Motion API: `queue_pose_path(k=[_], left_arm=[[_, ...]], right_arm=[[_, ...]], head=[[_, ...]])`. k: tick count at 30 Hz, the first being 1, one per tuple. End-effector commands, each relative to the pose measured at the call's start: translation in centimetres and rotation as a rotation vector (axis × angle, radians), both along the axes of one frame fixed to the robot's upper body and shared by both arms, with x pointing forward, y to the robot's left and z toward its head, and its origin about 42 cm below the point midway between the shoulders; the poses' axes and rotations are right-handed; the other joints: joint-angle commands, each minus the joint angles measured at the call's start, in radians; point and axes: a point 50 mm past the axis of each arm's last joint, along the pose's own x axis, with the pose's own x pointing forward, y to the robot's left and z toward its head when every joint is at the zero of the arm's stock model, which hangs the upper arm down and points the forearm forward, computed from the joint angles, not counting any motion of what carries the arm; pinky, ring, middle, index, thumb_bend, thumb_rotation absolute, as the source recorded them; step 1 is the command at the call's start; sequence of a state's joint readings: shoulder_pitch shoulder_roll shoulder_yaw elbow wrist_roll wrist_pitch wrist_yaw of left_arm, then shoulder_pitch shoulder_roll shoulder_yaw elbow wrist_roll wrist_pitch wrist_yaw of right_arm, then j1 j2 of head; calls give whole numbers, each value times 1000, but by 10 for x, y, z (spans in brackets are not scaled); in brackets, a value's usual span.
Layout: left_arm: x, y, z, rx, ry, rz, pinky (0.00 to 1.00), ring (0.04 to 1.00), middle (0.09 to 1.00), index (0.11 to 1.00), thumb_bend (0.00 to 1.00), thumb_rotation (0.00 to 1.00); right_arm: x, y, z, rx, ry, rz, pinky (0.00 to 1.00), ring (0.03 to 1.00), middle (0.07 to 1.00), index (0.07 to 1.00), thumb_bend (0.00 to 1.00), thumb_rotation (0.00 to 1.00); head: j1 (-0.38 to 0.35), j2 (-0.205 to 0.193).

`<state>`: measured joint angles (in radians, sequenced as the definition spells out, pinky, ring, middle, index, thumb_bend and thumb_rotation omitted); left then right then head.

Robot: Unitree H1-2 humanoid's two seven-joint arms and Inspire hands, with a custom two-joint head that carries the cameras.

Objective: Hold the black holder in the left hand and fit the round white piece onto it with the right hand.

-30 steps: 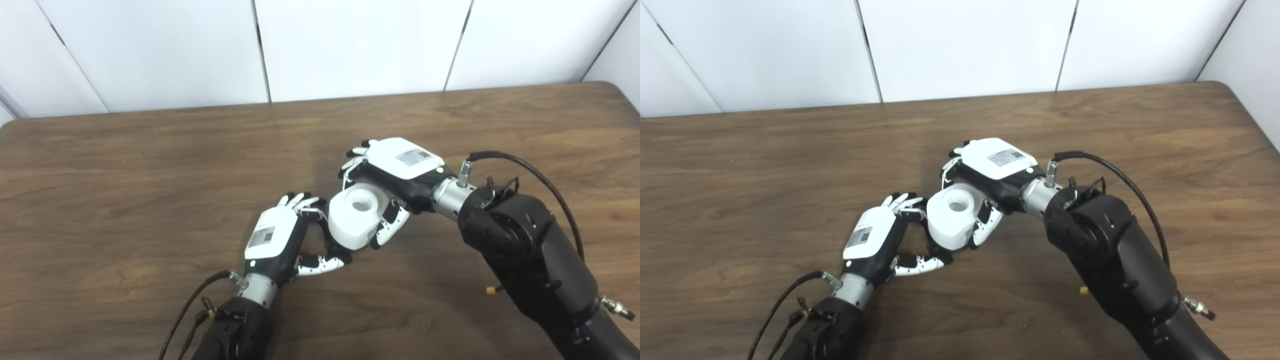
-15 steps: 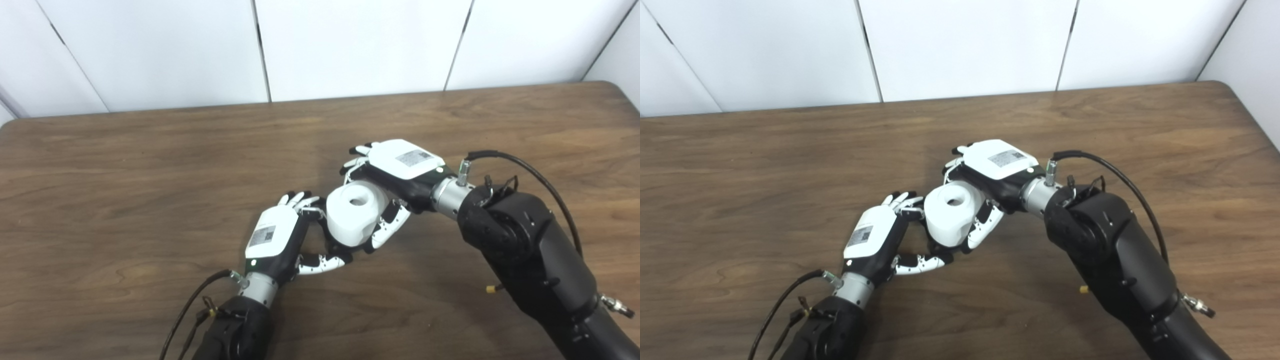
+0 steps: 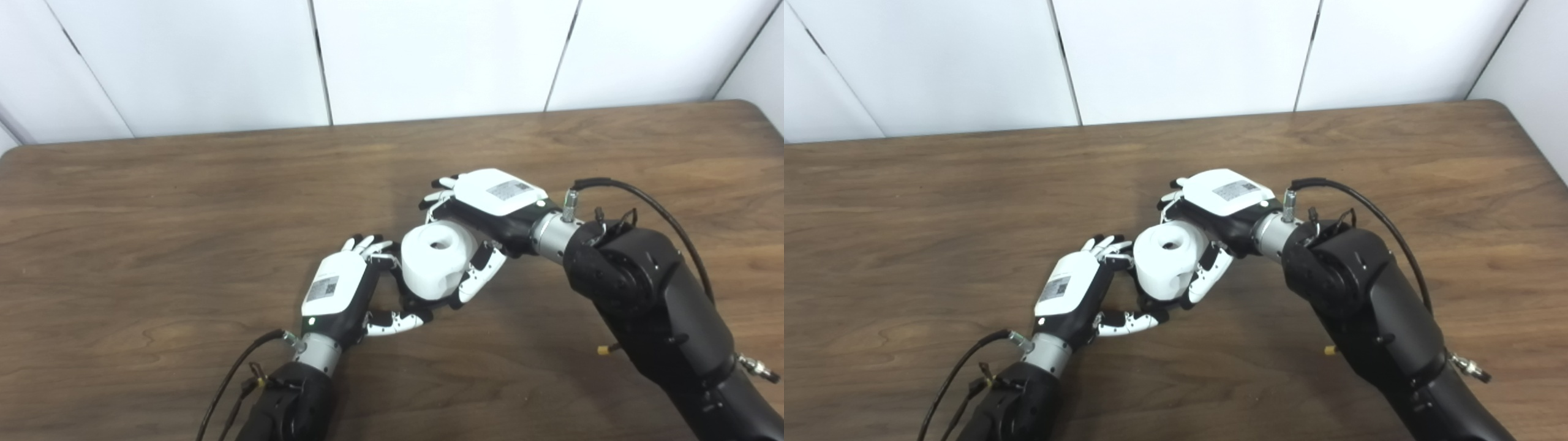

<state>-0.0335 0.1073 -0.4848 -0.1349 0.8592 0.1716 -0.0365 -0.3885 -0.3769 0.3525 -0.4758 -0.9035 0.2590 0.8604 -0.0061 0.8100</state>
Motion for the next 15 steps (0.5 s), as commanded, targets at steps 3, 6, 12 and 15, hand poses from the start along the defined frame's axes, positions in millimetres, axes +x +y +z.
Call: queue_pose_path(k=[3,6,12,15], left_arm=[[1,-7,-11,28,36,-30,983,928,840,489,515,47],[3,-7,-12,34,35,-31,982,927,838,490,515,47],[5,-8,-14,31,39,-24,983,925,837,490,515,46],[6,-8,-15,31,37,-26,983,925,836,489,515,46]], right_arm=[[8,-8,17,-6,-58,-11,1000,972,870,680,1000,341],[10,-9,23,-5,-72,-9,1000,973,868,680,1000,342],[9,-9,38,13,-97,9,1000,973,858,674,1000,327],[7,-10,43,21,-104,11,1000,972,857,677,1000,324]], head=[[0,-2],[-1,-6],[3,-11],[5,-11]])
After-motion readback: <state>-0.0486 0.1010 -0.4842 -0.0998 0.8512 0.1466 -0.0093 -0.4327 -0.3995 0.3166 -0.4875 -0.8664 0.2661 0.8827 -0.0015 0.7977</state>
